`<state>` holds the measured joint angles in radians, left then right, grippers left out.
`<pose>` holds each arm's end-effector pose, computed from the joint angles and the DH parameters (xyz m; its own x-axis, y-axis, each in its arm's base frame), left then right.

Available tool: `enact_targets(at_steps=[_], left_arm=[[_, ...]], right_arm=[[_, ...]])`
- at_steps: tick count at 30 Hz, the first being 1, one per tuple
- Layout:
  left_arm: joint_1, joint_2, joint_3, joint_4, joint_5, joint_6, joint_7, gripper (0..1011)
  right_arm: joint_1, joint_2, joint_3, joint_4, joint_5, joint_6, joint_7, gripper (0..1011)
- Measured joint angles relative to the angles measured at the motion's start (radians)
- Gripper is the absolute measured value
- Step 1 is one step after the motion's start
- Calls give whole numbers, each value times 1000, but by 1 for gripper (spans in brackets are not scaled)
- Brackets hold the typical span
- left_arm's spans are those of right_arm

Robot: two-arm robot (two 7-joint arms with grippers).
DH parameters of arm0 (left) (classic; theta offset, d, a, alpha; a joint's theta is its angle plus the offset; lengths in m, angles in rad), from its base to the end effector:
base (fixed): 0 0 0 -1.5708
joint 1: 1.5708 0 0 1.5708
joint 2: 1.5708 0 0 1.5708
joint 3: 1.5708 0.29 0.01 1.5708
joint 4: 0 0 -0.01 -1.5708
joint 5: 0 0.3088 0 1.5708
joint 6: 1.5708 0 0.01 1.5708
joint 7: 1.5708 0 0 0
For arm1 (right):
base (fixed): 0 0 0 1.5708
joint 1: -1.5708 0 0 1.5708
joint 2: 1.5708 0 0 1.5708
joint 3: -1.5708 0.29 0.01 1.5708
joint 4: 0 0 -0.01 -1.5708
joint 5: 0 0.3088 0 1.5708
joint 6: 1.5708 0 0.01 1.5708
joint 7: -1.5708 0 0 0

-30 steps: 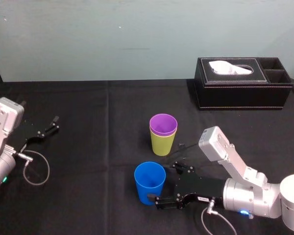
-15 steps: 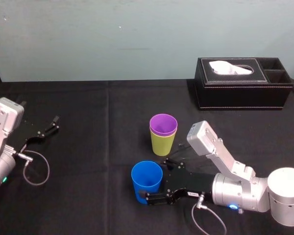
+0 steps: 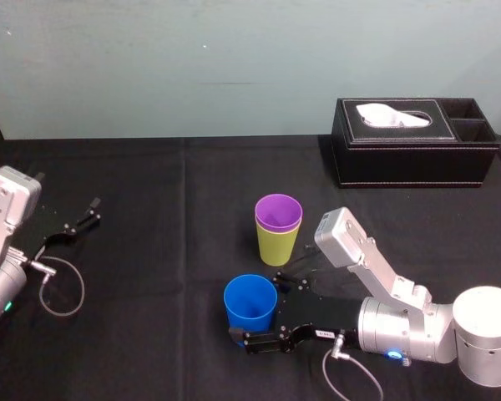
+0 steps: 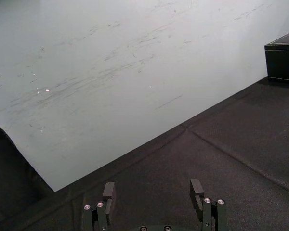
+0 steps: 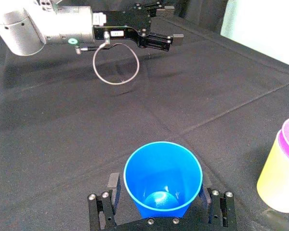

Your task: Stack the three plastic cups sequentially using one hand.

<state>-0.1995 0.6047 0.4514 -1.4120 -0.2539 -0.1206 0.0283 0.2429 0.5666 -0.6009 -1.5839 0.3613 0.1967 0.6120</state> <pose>0.3581 0.0827 -0.3023 0.2923 0.8803 0.3737 -0.9552 0.2873 0.0702 0.3473 -0.0025 -0.2758 0.8963 -0.4417 0.0391 0.4249 0.8302 -0.3608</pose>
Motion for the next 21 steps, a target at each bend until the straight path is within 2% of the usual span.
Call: enact_targets(at_steps=[3,11,21], left_arm=[[0,0,0,0,0,0,0,1011],[0,0,0,0,0,0,0,1011],[0,0,0,0,0,0,0,1011]], right_arm=[[0,0,0,0,0,0,0,979],[-1,1,1,-1,0,-1,0,785],[-2,1,2,0,0,-1,0,731]])
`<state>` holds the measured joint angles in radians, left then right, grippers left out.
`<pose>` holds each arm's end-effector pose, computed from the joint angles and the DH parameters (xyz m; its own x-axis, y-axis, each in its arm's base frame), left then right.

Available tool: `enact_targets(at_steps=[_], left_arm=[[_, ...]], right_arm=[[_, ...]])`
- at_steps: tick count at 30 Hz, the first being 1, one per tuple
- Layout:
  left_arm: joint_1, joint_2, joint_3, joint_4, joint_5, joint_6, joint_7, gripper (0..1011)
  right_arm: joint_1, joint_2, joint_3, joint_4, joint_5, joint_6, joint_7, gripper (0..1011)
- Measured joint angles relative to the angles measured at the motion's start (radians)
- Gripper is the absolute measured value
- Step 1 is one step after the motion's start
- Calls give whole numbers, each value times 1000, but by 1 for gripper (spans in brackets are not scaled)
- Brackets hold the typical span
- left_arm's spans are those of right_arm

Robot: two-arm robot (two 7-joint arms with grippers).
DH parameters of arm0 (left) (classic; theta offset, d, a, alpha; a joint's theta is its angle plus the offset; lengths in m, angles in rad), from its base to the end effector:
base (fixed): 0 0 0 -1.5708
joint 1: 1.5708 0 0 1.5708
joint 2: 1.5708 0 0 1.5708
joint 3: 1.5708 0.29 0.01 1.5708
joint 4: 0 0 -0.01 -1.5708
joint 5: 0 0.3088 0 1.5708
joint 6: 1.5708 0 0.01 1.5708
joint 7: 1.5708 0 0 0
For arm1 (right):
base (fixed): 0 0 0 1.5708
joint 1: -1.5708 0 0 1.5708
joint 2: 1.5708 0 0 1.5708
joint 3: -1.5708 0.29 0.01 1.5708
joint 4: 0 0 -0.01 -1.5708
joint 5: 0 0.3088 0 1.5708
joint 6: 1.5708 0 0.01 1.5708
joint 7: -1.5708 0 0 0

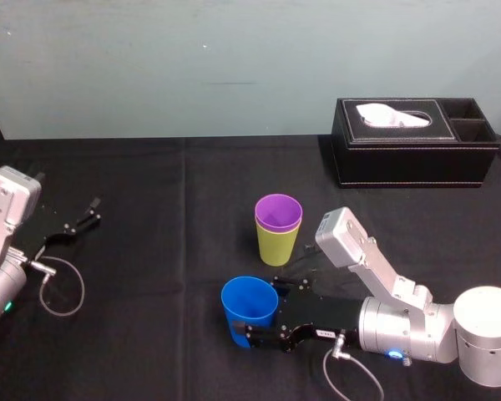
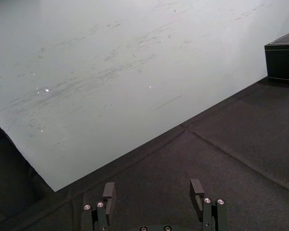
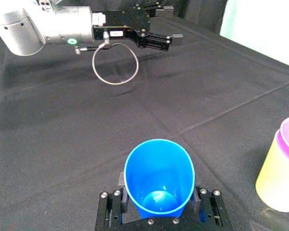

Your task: Stack the three plastic cups sequentially using one hand.

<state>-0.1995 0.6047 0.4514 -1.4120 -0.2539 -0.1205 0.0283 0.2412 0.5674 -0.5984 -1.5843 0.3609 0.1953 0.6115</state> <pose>0.3581 0.0827 -0.3023 0.2923 0.8803 0.3738 -0.9553 0.2873 0.0703 0.3472 -0.0033 -0.2758 0.8953 -0.4436 0.0403 0.4272 0.8294 -0.3600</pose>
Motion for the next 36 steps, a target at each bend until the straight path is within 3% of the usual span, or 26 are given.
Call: enact_targets(at_steps=[6,10,18,24,30,36], left_arm=[[0,0,0,0,0,0,0,1011],[0,0,0,0,0,0,0,1011],[0,0,0,0,0,0,0,1012],[0,0,0,0,0,0,0,1011],[0,0,0,0,0,0,0,1011],[0,0,0,0,0,0,0,1011]], right_arm=[[-2,1,2,-4,1,2,-2,728],[-18,18,23,-46,16,30,-30,728],[-43,75,95,-170,76,122,-81,728],[-42,118,156,-237,129,159,-105,728],[-10,134,188,-254,159,181,-134,728],[48,119,180,-227,158,201,-157,728]])
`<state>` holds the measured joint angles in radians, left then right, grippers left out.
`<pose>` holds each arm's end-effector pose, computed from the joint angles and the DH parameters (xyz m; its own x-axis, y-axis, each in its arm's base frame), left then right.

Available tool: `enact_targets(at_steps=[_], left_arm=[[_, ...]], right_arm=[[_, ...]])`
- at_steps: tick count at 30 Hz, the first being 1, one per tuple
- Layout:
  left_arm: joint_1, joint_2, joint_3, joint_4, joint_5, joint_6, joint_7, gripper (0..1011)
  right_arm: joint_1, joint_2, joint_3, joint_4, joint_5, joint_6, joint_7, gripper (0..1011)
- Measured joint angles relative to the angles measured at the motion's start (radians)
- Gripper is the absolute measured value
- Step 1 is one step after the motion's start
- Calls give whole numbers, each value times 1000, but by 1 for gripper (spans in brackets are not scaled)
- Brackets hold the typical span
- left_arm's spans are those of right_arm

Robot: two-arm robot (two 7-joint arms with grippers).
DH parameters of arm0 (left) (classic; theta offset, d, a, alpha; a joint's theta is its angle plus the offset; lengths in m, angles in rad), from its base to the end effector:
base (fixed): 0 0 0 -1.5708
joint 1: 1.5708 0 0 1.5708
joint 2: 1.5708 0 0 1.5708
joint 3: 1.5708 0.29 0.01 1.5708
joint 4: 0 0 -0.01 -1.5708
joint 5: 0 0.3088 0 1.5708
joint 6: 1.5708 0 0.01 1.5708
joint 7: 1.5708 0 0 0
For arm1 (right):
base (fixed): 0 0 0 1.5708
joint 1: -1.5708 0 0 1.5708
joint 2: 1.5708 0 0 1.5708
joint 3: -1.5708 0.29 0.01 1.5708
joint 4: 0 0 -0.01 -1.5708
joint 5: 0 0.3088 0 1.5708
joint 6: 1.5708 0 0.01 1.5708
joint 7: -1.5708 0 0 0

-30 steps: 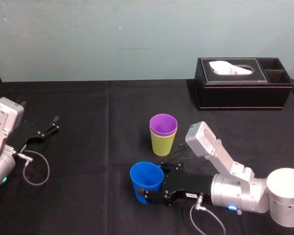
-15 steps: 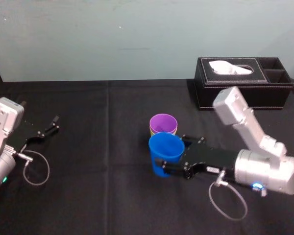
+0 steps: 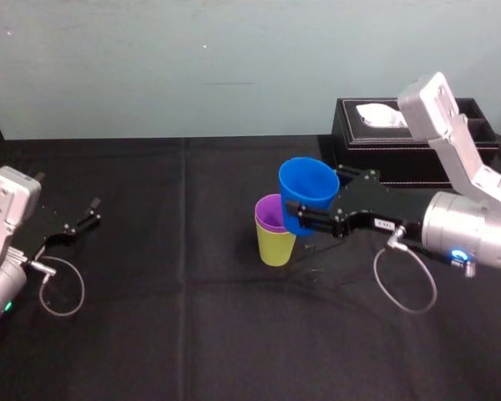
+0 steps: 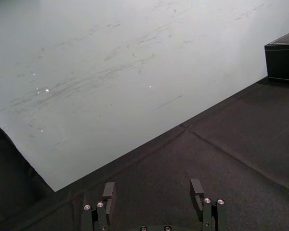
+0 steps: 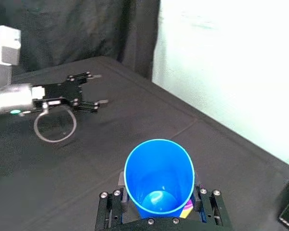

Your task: Stack the three plastic cups sequentially using one hand.

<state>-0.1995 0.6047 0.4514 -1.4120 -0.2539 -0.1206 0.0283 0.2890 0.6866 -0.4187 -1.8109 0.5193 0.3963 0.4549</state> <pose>0.3581 0.0827 -0.3023 0.2923 0.8803 0.3737 -0.9552 0.2873 0.0702 0.3554 -0.0415 -0.1655 0.7696 -0.6275 0.1184 0.6327 0.7243 -0.2741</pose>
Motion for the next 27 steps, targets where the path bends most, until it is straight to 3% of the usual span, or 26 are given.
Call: enact_targets(at_steps=[14,27], left_arm=[[0,0,0,0,0,0,0,1012],[0,0,0,0,0,0,0,1011]], right_arm=[[147,-95,-81,164,-48,36,-8,728],[186,-132,-111,232,-71,41,3,728]])
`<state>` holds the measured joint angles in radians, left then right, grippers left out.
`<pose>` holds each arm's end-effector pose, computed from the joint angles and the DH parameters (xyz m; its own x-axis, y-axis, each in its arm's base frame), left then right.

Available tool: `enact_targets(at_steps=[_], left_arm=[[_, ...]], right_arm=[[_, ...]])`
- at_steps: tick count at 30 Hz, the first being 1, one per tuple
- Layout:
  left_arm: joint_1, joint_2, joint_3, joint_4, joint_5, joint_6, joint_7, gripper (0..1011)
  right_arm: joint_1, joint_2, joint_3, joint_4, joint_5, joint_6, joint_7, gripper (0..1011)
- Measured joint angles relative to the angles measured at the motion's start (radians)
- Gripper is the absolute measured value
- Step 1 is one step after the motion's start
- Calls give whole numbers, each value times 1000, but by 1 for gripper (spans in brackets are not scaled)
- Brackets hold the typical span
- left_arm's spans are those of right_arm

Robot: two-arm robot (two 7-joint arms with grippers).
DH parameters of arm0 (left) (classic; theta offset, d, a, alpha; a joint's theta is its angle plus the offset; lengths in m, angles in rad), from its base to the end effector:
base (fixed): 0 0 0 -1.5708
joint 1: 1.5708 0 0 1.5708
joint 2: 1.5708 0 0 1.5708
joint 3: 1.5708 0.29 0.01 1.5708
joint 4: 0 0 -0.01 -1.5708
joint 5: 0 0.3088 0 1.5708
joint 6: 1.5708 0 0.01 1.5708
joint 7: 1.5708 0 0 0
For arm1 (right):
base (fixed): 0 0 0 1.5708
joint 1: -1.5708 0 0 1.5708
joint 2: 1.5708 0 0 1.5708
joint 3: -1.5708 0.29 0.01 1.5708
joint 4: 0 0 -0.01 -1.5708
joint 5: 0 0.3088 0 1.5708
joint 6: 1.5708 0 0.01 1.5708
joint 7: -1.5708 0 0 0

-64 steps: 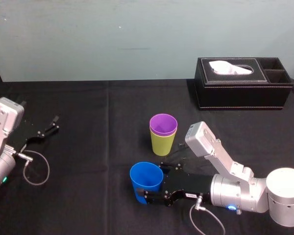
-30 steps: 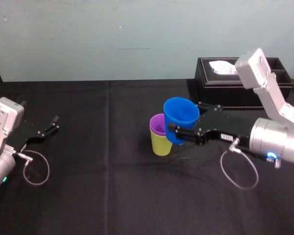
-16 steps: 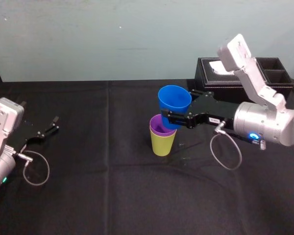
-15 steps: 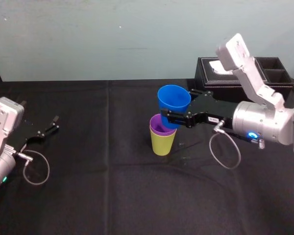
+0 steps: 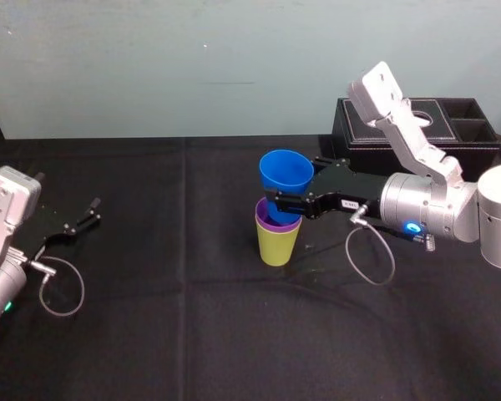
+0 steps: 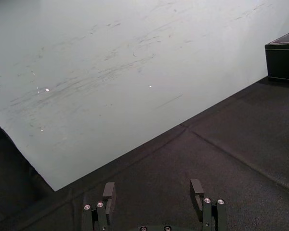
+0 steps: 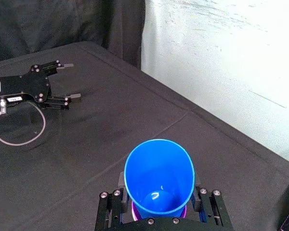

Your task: Stack the three plastic cups sequentially using one hand.

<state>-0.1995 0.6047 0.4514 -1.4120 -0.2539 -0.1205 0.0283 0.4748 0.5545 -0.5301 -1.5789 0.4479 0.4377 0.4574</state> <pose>0.3581 0.0827 -0.3023 0.2923 0.8803 0.3738 -0.9553 0.2873 0.0703 0.4082 -0.0163 -0.1772 0.7510 -0.6515 0.1070 0.6436 0.6863 -0.3387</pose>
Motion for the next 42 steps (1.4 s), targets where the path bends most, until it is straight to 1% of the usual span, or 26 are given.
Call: enact_targets(at_steps=[18,34,42], left_arm=[[0,0,0,0,0,0,0,1011],[0,0,0,0,0,0,0,1011],[0,0,0,0,0,0,0,1011]], right_arm=[[4,-14,-3,18,-16,1,5,728],[14,-32,-15,62,-39,-19,21,728],[14,-32,-15,61,-39,-19,21,728]])
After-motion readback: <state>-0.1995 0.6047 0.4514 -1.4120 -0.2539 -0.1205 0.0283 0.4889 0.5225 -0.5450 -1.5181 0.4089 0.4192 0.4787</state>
